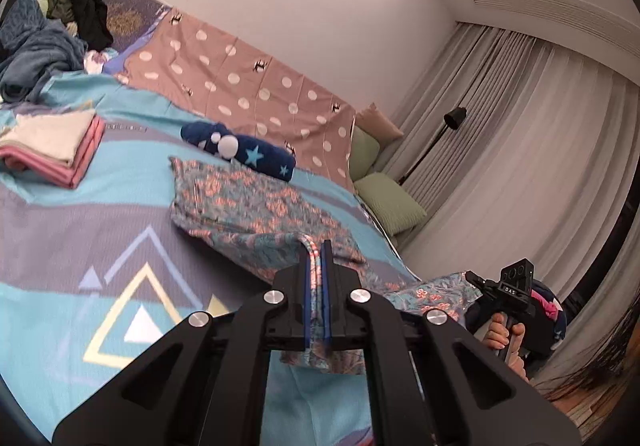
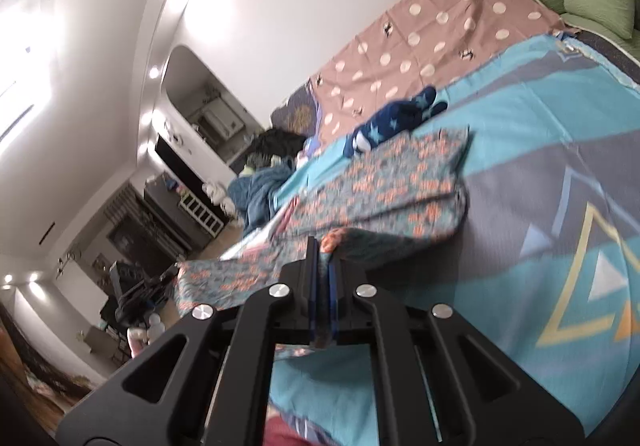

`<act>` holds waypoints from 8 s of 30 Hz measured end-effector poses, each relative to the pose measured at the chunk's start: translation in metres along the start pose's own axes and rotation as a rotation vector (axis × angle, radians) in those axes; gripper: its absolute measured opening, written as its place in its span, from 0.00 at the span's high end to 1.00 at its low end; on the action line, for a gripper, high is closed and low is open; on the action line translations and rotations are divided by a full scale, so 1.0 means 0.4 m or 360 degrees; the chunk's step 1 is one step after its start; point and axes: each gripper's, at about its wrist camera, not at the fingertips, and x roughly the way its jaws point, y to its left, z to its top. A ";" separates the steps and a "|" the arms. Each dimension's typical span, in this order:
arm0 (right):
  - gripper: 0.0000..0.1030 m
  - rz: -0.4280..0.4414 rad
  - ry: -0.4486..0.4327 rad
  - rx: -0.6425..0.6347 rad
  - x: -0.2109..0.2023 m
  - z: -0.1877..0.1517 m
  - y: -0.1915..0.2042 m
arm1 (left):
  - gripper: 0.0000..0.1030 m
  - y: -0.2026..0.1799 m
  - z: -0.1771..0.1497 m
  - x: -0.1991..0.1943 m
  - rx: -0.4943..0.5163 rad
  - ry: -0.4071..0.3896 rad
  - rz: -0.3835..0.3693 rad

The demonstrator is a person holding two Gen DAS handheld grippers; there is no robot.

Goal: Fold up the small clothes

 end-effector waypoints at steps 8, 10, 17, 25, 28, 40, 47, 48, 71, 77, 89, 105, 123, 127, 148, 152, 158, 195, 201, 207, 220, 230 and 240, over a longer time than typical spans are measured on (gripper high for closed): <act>0.96 -0.0037 -0.0065 0.0017 0.058 0.094 -0.023 | 0.96 0.019 0.089 0.065 0.0003 -0.0086 0.0026; 0.96 -0.0052 -0.0065 0.0006 0.087 0.123 -0.029 | 0.96 0.024 0.113 0.085 0.0013 -0.0087 0.0052; 0.96 -0.0149 -0.0048 -0.0022 0.210 0.227 -0.062 | 0.96 0.040 0.203 0.195 0.0064 -0.0097 0.0171; 0.96 -0.0255 -0.0025 -0.0055 0.376 0.359 -0.117 | 0.96 0.080 0.301 0.368 0.0119 -0.0073 0.0264; 0.96 -0.0322 -0.0013 -0.0055 0.437 0.402 -0.148 | 0.96 0.112 0.340 0.428 0.0104 -0.0064 0.0298; 0.88 -0.0730 0.0400 0.0075 0.761 0.356 -0.441 | 0.93 0.466 0.265 0.784 -0.0129 0.0387 0.0693; 0.86 -0.0684 0.0437 0.0063 0.726 0.330 -0.442 | 0.85 0.483 0.259 0.739 -0.0248 0.0354 0.0560; 0.86 -0.0680 0.0446 0.0043 0.725 0.328 -0.434 | 0.85 0.477 0.259 0.742 -0.0237 0.0367 0.0550; 0.62 -0.0857 0.0320 0.0172 0.815 0.460 -0.536 | 0.76 0.562 0.406 0.902 -0.0363 0.0363 0.0658; 0.51 -0.0853 0.0489 -0.0012 0.833 0.442 -0.532 | 0.61 0.523 0.383 0.900 -0.0083 0.0497 0.0655; 0.93 -0.0725 0.0459 -0.0080 0.900 0.471 -0.515 | 1.00 0.512 0.407 1.016 -0.0028 0.0536 0.0518; 0.88 -0.0774 0.0498 0.0000 0.918 0.450 -0.540 | 0.97 0.512 0.375 1.014 0.0067 0.0616 0.0466; 0.58 -0.0776 0.0460 0.0038 0.700 0.388 -0.479 | 0.62 0.477 0.340 0.824 0.0008 0.0535 0.0560; 0.56 -0.0713 0.0496 -0.0012 0.562 0.297 -0.416 | 0.60 0.398 0.272 0.684 0.0038 0.0485 0.0504; 0.98 -0.0728 0.0578 -0.0031 0.381 0.083 -0.383 | 0.45 0.341 0.032 0.473 -0.0003 0.0542 0.0862; 0.66 -0.0536 0.0560 0.0152 0.338 0.071 -0.357 | 0.45 0.330 0.020 0.432 -0.0206 0.0514 0.0663; 0.26 -0.0397 0.0597 0.0420 0.442 0.049 -0.360 | 0.40 0.352 -0.011 0.468 -0.0572 0.0449 0.0387; 0.35 -0.0409 0.0571 0.0489 0.316 -0.039 -0.294 | 0.51 0.334 -0.061 0.407 -0.0741 0.0247 0.0297; 0.91 -0.0508 0.0546 0.0495 0.368 -0.019 -0.294 | 0.98 0.309 -0.036 0.404 -0.0766 0.0088 0.0262; 0.92 -0.0412 0.0568 0.0496 0.318 -0.013 -0.274 | 0.98 0.208 -0.033 0.290 -0.0605 0.0118 0.0251; 0.61 -0.0533 0.0561 0.0274 0.215 0.013 -0.300 | 0.69 0.066 -0.009 0.255 -0.0112 0.0085 0.0750; 0.70 -0.0596 0.0652 0.0115 0.382 0.110 -0.398 | 0.60 -0.376 -0.222 0.783 0.0478 0.0975 -0.0149; 0.62 -0.0329 0.0817 -0.0041 0.379 0.072 -0.377 | 0.39 -0.502 -0.383 0.909 0.0999 0.1145 -0.0057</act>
